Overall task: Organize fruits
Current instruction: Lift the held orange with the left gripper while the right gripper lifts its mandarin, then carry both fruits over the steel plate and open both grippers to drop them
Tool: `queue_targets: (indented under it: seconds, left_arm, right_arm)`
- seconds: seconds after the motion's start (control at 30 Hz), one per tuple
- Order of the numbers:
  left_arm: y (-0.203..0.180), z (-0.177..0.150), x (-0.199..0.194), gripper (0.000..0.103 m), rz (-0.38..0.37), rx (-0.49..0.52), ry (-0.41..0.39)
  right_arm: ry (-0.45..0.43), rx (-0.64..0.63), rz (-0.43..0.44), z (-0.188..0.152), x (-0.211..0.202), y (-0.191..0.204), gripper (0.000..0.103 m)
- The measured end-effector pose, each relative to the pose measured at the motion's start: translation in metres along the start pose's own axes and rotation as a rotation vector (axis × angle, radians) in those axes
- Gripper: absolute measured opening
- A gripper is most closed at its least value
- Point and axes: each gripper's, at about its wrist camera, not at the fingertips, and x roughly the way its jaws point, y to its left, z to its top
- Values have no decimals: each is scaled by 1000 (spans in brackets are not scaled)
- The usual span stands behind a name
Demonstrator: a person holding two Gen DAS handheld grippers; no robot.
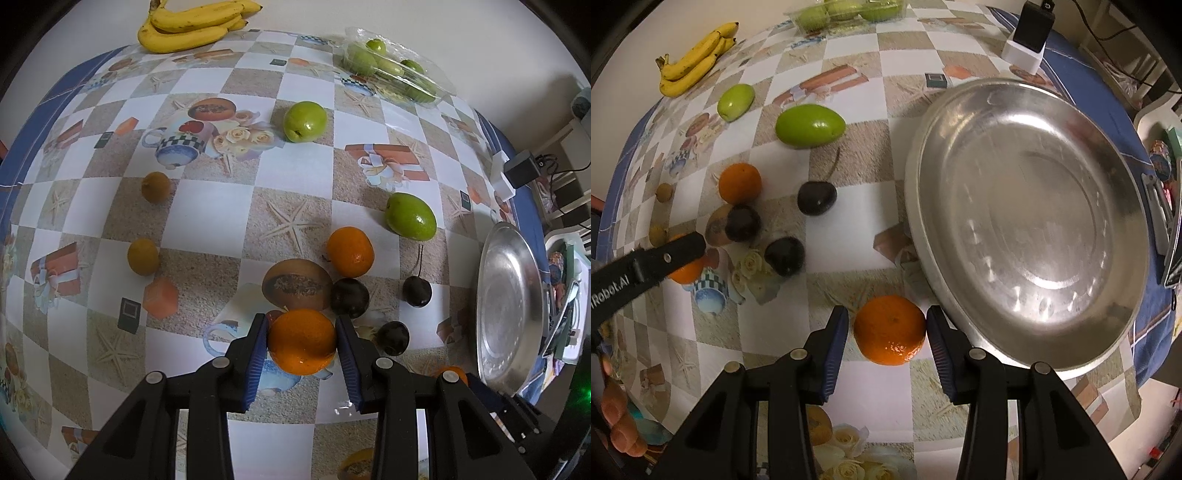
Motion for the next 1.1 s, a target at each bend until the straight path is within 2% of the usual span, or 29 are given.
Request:
queue_targets:
  seconds: [0.13, 0.27, 0.5, 0.7, 0.8, 0.9, 1.0, 1.1]
  left_arm:
    - [0, 0, 0, 40, -7, 0, 1]
    - [0, 0, -1, 40, -10, -3, -2]
    - [2, 2, -3, 40, -6, -9, -10]
    - [-5, 8, -11, 40, -11, 4, -48]
    - [-16, 11, -12, 40, -12, 34, -57]
    - [-35, 11, -13, 40, -27, 86, -64]
    - [-65, 9, -14, 40, -47, 171, -79]
    - [-95, 7, -11, 40, -81, 242, -77]
  right_arm:
    - [22, -6, 7, -6, 5, -1, 45]
    - [-3, -8, 19, -11, 3, 1, 42]
    - [-95, -18, 100, -5, -20, 7, 42]
    - [-179, 38, 161, 10, -42, -5, 42]
    - [-192, 85, 164, 16, -43, -17, 42]
    - [-210, 151, 129, 19, -45, -38, 42]
    - [-227, 219, 78, 20, -45, -61, 42]
    - [-223, 269, 61, 24, -39, -78, 42]
